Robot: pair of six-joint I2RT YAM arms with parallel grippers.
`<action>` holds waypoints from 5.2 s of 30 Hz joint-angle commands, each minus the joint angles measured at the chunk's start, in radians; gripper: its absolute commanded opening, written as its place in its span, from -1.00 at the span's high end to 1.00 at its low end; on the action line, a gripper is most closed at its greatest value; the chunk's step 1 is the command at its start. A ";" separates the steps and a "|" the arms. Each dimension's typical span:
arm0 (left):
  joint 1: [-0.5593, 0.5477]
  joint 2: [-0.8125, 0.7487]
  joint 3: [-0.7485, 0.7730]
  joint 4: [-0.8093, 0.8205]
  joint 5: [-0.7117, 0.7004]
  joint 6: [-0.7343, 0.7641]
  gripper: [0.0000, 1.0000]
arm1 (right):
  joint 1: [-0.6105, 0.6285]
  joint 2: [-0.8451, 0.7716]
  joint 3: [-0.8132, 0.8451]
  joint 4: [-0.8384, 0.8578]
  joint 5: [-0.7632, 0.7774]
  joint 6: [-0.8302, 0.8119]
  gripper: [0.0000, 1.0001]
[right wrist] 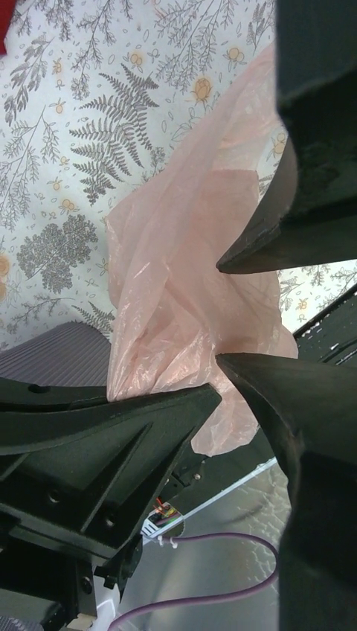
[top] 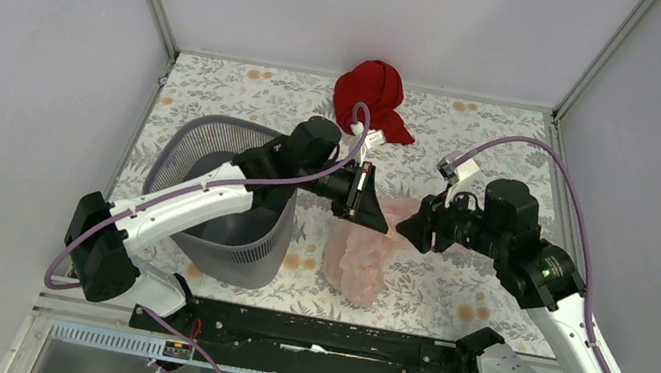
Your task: Put the trash bags into the trash bin
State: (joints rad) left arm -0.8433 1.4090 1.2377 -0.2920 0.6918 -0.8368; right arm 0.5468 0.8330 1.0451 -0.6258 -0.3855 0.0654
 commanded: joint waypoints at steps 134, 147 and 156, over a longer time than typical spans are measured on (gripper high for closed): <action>0.019 -0.168 0.155 0.217 -0.434 0.072 1.00 | -0.001 -0.365 -0.147 -0.013 0.616 0.421 -0.91; 0.030 -0.206 0.167 0.175 -0.445 0.086 1.00 | -0.002 -0.404 -0.381 0.192 0.826 0.426 -0.83; 0.036 -0.203 0.186 0.164 -0.383 0.069 1.00 | -0.001 -0.323 -0.430 0.446 0.748 0.317 -0.14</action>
State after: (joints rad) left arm -0.8135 1.2369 1.3636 -0.1352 0.2695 -0.7677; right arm 0.5468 0.4557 0.6262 -0.3561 0.3824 0.4366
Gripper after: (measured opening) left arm 0.005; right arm 0.640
